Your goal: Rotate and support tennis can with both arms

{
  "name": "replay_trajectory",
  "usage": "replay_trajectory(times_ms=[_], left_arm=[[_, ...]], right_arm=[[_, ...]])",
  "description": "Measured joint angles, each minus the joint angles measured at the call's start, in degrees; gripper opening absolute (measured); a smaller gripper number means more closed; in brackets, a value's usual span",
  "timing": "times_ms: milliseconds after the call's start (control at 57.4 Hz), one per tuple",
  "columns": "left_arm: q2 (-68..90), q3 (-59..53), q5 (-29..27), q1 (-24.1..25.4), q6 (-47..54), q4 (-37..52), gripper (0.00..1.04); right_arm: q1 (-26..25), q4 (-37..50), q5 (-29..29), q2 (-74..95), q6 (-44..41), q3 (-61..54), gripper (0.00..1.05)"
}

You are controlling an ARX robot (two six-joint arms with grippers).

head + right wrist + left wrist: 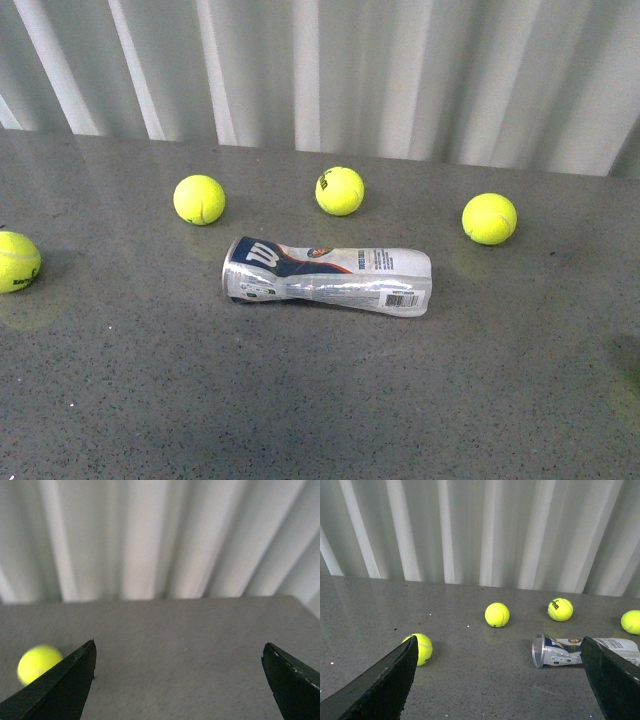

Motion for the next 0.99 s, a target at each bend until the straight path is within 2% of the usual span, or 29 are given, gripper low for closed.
replay_trajectory(times_ms=[122, 244, 279, 314, 331, 401, 436, 505, 558, 732, 767, 802, 871, 993], left_arm=[[0.0, 0.0, -0.02, 0.0, 0.0, 0.0, 0.98], [0.0, 0.0, -0.02, 0.0, 0.0, 0.0, 0.98], [0.0, 0.0, -0.02, 0.0, 0.0, 0.0, 0.98], [-0.02, 0.0, -0.02, 0.0, 0.0, 0.0, 0.98], [-0.04, 0.0, 0.09, 0.0, 0.0, 0.0, 0.98], [-0.02, 0.0, 0.13, 0.0, 0.0, 0.0, 0.98], [-0.02, 0.0, 0.11, 0.0, 0.0, 0.0, 0.98], [-0.02, 0.0, -0.11, 0.0, 0.0, -0.04, 0.98], [-0.07, 0.0, -0.09, 0.0, 0.0, -0.04, 0.98], [-0.04, 0.0, 0.0, 0.0, 0.0, -0.09, 0.98], [-0.04, 0.0, -0.02, 0.0, 0.0, -0.09, 0.98], [-0.04, 0.0, 0.04, 0.0, 0.0, -0.09, 0.98], [-0.04, 0.0, -0.09, 0.0, 0.0, -0.09, 0.98], [-0.04, 0.0, -0.02, 0.0, 0.0, -0.09, 0.98]], right_arm=[[8.04, 2.4, 7.82, -15.3, -6.49, -3.58, 0.97], [22.86, 11.61, 18.53, -27.08, -18.97, -8.68, 0.97], [26.53, 13.68, 19.85, -28.2, -21.9, -9.4, 0.97], [27.63, 12.59, 19.08, -28.63, -22.67, -9.35, 0.97], [26.99, 4.24, 14.03, -29.97, -20.72, -7.58, 0.92], [23.85, -15.58, 3.48, -32.65, -14.51, -3.26, 0.82], [21.68, -26.18, -1.66, -34.42, -8.66, -2.58, 0.75], [18.58, -38.69, -6.91, -37.48, -1.92, -4.9, 0.62], [16.72, -41.7, -9.03, -38.69, 0.68, -7.19, 0.53], [11.56, -40.79, -13.35, -42.18, 4.33, -13.25, 0.21], [7.52, -40.39, -19.23, -43.78, 4.68, -14.56, 0.11], [4.24, -39.98, -21.97, -44.72, 4.7, -15.54, 0.03], [2.49, -39.47, -21.97, -45.53, 4.98, -17.31, 0.03], [2.34, -38.75, -22.25, -47.25, 5.05, -20.09, 0.03]])
